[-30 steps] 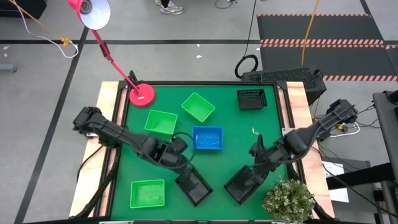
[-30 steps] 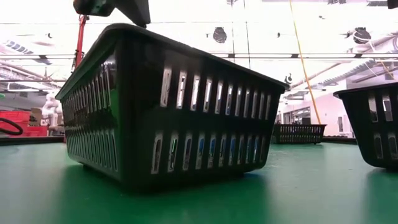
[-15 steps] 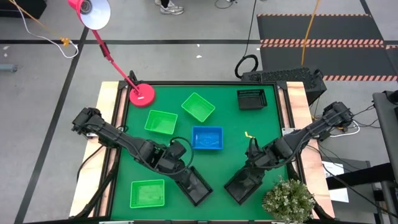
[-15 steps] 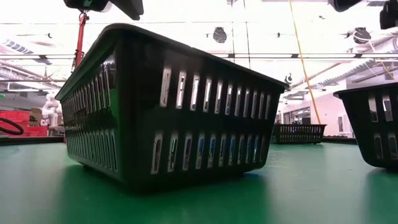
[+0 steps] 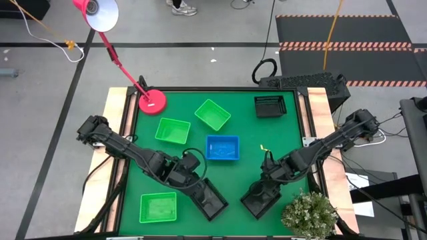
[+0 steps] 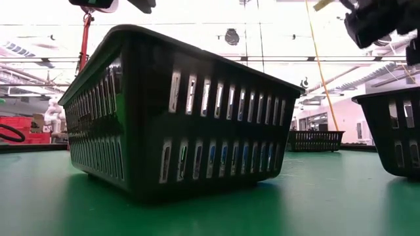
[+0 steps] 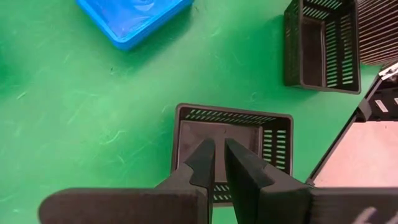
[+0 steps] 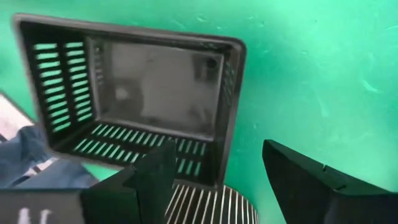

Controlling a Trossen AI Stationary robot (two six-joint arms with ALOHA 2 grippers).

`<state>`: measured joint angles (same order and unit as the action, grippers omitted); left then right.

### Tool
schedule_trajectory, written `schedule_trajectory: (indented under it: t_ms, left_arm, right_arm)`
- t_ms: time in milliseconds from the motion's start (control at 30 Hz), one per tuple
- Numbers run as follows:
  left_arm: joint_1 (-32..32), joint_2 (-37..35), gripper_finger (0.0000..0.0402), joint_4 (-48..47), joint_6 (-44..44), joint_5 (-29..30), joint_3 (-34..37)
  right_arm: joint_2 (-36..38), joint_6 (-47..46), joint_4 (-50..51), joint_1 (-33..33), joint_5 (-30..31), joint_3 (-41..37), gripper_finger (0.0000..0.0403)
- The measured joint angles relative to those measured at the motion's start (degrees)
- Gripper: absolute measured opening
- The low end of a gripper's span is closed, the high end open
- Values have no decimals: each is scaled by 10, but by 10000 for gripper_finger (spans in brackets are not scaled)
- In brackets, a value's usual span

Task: Stack baskets by color
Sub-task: Stack the bottom right black bin on the top black bin

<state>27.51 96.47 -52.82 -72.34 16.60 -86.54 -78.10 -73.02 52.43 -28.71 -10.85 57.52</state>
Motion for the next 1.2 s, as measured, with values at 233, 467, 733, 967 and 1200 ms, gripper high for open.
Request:
schedule_trajectory:
  t_ms: [233, 467, 733, 967, 1200]
  left_arm:
    - [0, 0, 35, 0, 2, 0, 0]
    - [0, 0, 35, 0, 16, 0, 0]
    - [-1, 0, 35, -1, 22, 0, 0]
    - [-1, 0, 35, -1, 28, 0, 0]
    - [-1, -1, 35, -2, 28, 0, 0]
  right_arm:
    - [0, -8, -58, 3, 0, -55, 236]
    - [0, -1, -117, 3, 0, -98, 211]
    - [0, 3, -187, 3, -2, -135, 116]
    - [0, 2, -212, 3, -4, -139, 14]
    - [32, -32, -224, 4, -14, -139, 8]
